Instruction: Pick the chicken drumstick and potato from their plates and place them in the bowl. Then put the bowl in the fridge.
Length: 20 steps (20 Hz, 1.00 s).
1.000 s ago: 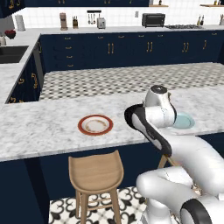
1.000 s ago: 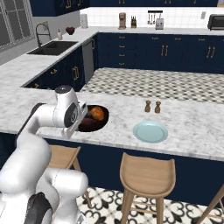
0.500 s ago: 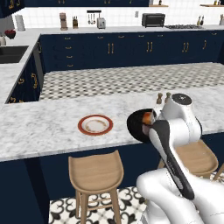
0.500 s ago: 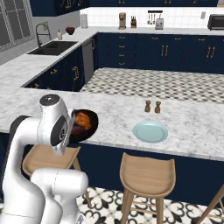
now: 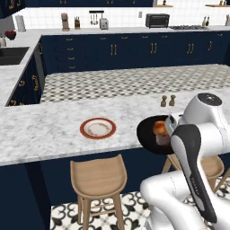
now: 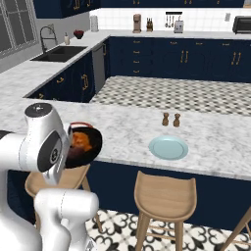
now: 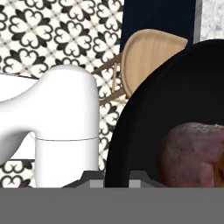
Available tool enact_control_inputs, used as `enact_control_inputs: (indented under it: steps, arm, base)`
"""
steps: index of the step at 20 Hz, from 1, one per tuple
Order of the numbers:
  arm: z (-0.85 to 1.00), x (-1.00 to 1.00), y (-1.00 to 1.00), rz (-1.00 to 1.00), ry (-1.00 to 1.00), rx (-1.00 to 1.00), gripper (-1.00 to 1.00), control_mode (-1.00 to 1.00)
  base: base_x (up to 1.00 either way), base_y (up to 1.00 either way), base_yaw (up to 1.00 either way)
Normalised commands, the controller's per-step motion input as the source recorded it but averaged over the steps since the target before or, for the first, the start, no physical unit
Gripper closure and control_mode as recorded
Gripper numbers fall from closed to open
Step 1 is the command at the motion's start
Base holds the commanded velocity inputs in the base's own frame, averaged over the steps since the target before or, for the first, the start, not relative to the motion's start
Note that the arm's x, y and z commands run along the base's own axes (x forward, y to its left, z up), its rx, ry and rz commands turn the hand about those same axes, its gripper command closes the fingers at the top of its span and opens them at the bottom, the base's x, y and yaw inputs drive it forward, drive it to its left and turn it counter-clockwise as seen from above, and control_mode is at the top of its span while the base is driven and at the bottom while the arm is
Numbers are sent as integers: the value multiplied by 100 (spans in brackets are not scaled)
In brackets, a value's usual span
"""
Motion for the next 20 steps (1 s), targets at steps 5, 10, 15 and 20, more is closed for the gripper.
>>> enact_control_inputs:
  steps: [5,10,15,20]
  arm:
    - [0,-4,-1,0,0,0,100,-100]
    - [0,0,0,0,0,0,100,-100]
    - [0,0,0,0,0,0,100,100]
    - [0,0,0,0,0,0,100,100]
  base:
    - [0,0,0]
    - [0,0,0]
    - [-73,-16,0]
    - [-40,-23,-46]
